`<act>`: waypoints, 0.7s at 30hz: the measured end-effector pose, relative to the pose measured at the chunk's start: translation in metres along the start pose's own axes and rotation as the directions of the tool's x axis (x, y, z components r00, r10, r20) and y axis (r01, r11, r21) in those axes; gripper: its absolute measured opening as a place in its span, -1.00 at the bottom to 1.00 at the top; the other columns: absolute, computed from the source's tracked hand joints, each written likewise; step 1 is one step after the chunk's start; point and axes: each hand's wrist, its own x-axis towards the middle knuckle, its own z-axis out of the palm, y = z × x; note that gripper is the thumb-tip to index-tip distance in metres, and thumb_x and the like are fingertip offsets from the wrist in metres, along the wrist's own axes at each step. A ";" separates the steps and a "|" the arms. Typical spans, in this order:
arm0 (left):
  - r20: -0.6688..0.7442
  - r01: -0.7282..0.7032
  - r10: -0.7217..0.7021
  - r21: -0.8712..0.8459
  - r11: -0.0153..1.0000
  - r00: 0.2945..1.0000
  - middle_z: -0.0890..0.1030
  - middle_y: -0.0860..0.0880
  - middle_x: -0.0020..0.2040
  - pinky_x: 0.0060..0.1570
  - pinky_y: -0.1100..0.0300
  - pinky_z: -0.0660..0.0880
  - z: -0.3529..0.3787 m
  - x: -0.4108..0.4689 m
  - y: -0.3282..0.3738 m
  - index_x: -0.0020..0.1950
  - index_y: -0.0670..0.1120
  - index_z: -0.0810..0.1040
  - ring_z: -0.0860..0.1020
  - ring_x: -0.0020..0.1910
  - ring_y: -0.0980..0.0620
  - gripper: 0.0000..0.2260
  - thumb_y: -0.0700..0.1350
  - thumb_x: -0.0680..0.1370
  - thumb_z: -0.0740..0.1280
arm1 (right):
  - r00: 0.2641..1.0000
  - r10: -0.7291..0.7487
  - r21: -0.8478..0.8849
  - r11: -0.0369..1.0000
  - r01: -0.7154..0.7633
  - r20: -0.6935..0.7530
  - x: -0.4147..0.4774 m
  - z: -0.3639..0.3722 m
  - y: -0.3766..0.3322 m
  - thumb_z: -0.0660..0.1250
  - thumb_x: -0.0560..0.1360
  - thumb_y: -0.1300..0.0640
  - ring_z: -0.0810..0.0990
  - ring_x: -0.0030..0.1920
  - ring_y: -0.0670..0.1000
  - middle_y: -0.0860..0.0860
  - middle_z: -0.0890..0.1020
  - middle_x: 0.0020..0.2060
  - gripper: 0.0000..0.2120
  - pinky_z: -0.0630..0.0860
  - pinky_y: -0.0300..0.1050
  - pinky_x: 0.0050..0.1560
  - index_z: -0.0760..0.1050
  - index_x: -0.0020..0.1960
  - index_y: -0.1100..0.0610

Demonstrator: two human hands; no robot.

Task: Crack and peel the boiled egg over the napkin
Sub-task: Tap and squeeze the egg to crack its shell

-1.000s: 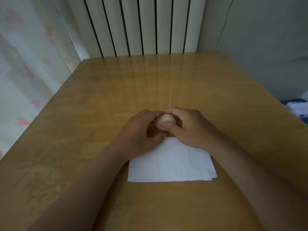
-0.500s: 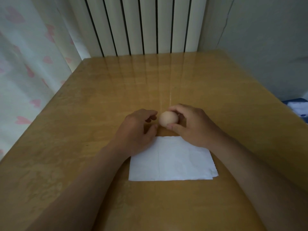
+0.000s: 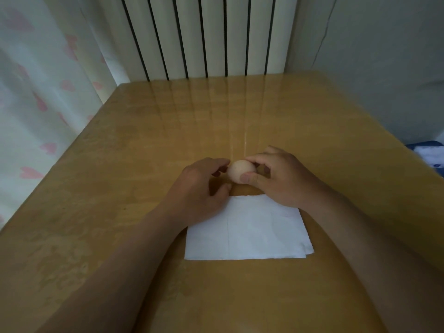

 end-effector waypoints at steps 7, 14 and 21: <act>0.009 0.024 -0.024 0.015 1.000 1.000 0.63 -0.01 0.20 0.16 0.19 0.45 0.004 0.003 0.005 0.40 -0.06 0.51 0.55 0.13 0.05 -0.56 -0.12 0.53 0.46 | 1.000 -0.008 -0.029 1.000 0.008 0.015 0.002 0.002 0.002 0.32 0.52 -0.18 0.50 -0.01 0.03 0.01 0.52 -0.11 -0.55 0.48 0.15 0.10 0.57 0.29 0.05; -0.065 0.015 -0.017 -0.039 0.999 0.998 0.63 0.05 0.08 0.01 0.52 0.39 0.002 0.003 0.000 0.24 -0.06 0.59 0.54 0.01 0.20 -0.70 -0.16 0.51 0.48 | 0.999 -0.041 0.087 0.995 0.042 -0.014 -0.004 0.000 0.001 0.42 0.50 -0.08 0.49 0.06 -0.13 -0.24 0.49 -0.04 -0.45 0.47 -0.14 0.18 0.41 0.46 -0.01; -0.034 0.106 -0.109 -0.083 0.991 0.993 0.62 0.10 0.03 -0.03 0.58 0.38 -0.003 0.003 0.001 0.23 -0.04 0.63 0.54 -0.03 0.29 -0.74 -0.12 0.55 0.45 | 0.998 -0.043 0.077 0.996 0.039 0.046 -0.003 0.005 0.001 0.34 0.55 -0.08 0.54 -0.05 -0.03 0.00 0.62 -0.07 -0.69 0.53 0.05 0.02 0.60 0.22 0.04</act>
